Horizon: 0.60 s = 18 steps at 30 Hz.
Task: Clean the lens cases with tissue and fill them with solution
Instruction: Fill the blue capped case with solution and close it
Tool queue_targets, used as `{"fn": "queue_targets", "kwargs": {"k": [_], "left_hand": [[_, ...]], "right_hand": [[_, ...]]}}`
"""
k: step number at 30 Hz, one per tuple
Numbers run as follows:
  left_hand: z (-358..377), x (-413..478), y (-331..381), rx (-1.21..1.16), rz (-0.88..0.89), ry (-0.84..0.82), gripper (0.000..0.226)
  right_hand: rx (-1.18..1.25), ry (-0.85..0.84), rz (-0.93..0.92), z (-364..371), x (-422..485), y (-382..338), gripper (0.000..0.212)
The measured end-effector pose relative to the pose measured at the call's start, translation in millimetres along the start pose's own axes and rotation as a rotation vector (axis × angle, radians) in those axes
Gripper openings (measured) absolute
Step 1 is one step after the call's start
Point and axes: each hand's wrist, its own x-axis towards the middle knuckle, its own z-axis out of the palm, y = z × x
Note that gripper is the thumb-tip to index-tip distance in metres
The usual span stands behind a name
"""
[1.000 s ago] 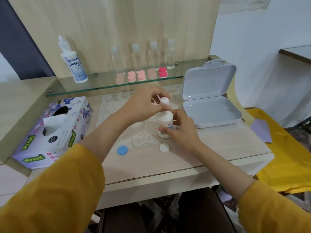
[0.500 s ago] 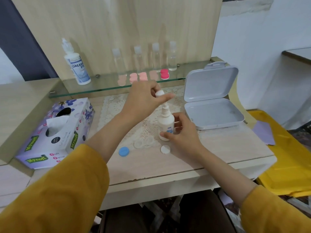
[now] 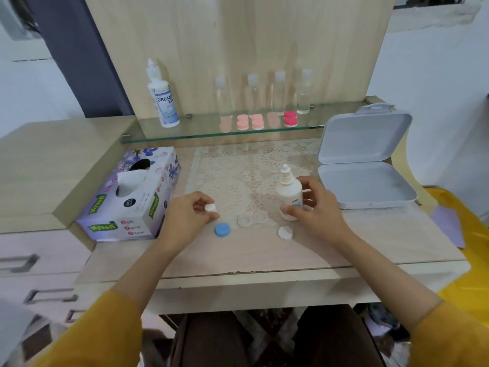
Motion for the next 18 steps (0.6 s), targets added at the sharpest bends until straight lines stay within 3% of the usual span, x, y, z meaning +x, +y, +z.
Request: {"fn": "queue_targets", "kwargs": {"k": [4,7,11,18], "left_hand": [[5.8,-7.6,1.3,0.201,0.253,0.186,0.028],[20.3,-20.2,13.2,0.179,0.452,0.163,0.031],[41.1,-30.0,14.3,0.198,0.389,-0.063,0.04],[45.5,-25.8,9.9,0.119,0.29,-0.012,0.032]], "right_hand": [[-0.205,-0.023,-0.083,-5.0,6.7,0.0,0.046],[-0.385,-0.079,-0.178,-9.1,11.6,-1.2,0.048],[-0.646,-0.17,-0.328,-11.4,18.9,-1.2,0.049],[-0.913,-0.21,-0.632,-6.3,28.0,-1.0,0.054]]}}
